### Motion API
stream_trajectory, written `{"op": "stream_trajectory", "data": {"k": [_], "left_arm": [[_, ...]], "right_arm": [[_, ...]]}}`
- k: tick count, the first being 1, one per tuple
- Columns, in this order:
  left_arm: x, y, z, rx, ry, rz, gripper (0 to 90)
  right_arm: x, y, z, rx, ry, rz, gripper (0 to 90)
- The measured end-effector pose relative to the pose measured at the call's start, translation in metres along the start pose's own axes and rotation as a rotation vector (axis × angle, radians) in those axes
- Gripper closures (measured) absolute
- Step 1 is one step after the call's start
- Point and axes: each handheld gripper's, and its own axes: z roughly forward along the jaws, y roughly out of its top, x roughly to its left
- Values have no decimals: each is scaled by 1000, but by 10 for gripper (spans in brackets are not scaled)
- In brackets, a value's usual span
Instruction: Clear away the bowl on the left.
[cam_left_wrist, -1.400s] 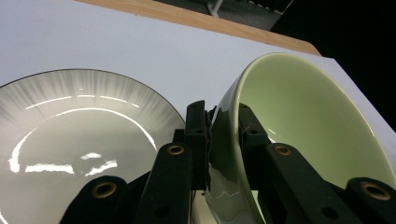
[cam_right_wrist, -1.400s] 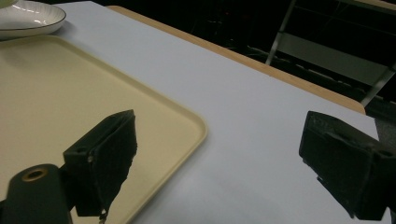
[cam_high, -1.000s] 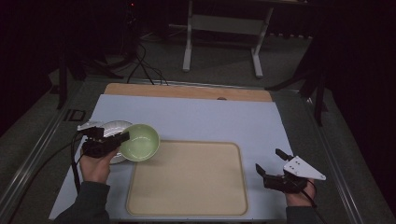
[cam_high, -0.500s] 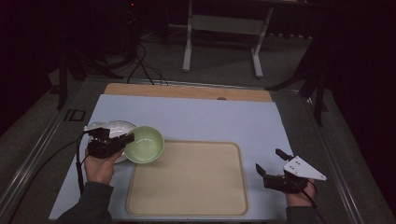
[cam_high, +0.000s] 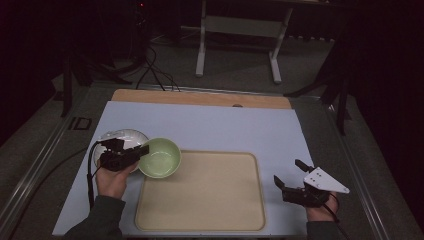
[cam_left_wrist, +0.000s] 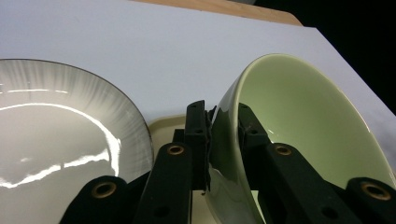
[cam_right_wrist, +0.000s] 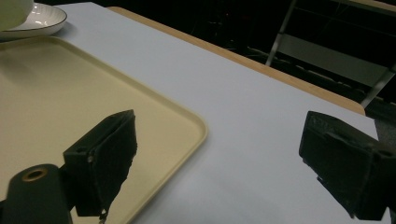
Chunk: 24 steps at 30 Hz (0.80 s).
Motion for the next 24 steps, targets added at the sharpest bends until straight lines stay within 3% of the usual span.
{"op": "stream_trajectory", "data": {"k": [24], "left_arm": [[-19,-5,18,26,-35,32,796]], "right_arm": [[0,0,1,-1,2,-3,109]]}}
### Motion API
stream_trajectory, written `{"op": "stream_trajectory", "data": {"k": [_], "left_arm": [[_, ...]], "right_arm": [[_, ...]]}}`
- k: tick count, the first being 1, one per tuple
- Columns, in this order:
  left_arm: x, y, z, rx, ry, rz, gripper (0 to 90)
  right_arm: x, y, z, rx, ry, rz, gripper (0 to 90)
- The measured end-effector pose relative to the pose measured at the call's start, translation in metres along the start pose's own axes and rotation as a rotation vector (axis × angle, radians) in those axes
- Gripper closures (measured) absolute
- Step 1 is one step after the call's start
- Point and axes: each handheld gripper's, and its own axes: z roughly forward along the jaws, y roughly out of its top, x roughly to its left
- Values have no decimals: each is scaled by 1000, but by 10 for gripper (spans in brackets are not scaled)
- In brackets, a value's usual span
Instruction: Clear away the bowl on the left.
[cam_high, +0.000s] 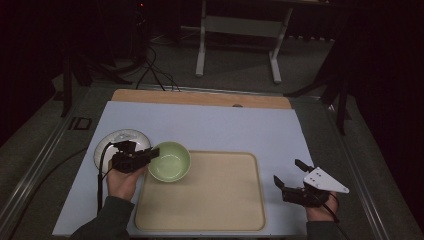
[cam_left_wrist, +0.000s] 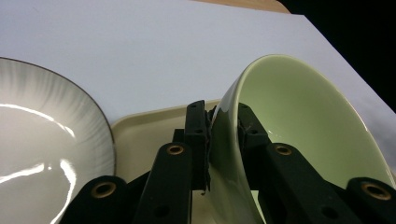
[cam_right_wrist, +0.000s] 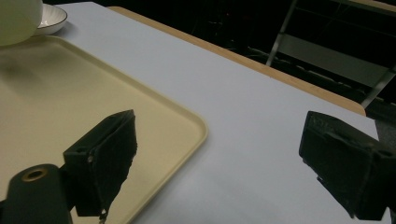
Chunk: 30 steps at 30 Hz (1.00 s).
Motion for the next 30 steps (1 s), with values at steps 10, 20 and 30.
{"op": "stream_trajectory", "data": {"k": [10,20,30], "left_arm": [[-6,-2,7,7,-9,0,796],[-13,-5,14,14,-20,2,796],[-21,-8,22,33,-30,21,795]], "right_arm": [[0,0,0,-1,2,1,109],[0,0,0,0,2,1,109],[0,0,0,0,3,1,109]]}}
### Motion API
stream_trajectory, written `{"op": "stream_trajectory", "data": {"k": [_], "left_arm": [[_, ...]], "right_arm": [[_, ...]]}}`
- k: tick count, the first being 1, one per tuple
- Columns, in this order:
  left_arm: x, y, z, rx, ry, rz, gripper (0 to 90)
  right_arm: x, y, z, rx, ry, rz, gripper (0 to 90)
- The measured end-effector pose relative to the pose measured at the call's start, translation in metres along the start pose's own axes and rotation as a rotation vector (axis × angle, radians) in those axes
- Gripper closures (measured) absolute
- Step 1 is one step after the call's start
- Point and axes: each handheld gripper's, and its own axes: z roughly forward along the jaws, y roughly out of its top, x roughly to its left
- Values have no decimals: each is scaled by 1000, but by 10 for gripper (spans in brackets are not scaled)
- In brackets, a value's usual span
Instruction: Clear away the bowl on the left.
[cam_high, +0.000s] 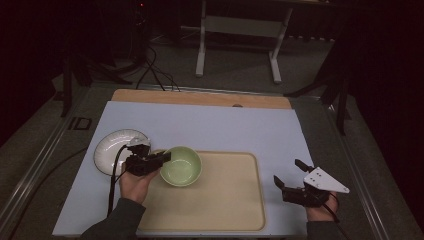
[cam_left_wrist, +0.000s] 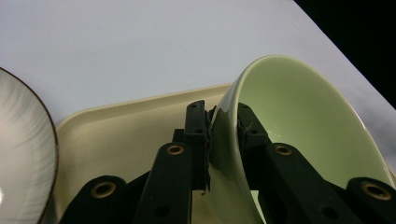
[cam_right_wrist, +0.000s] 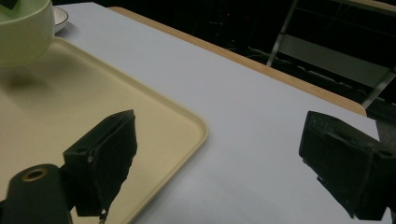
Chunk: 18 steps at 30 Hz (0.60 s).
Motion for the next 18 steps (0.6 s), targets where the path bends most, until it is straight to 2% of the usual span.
{"op": "stream_trajectory", "data": {"k": [18], "left_arm": [[-13,-6,14,28,-14,22,794]], "right_arm": [[0,0,0,0,0,0,108]]}}
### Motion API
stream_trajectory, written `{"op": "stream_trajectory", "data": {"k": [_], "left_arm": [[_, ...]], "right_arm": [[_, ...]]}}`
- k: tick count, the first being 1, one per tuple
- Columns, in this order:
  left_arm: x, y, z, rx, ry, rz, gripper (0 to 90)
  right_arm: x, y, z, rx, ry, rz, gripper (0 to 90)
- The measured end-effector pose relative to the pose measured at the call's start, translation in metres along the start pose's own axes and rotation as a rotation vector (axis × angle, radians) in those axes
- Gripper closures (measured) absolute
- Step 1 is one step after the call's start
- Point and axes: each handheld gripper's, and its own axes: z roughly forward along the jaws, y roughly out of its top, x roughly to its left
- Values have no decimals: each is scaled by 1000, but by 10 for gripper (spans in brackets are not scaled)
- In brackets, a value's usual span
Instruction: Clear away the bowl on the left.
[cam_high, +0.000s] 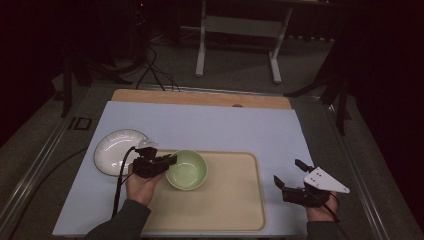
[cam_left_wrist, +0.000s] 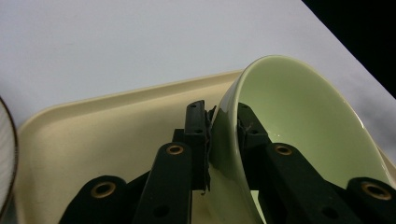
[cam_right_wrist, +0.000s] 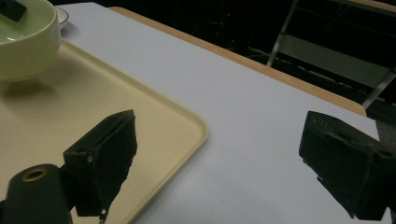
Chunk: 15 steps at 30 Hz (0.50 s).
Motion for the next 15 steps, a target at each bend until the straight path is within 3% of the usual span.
{"op": "stream_trajectory", "data": {"k": [11,15], "left_arm": [[-7,-5,10,30,-9,17,792],[-8,-7,14,21,-22,8,789]], "right_arm": [[0,0,0,0,1,0,109],[0,0,0,-1,1,0,109]]}}
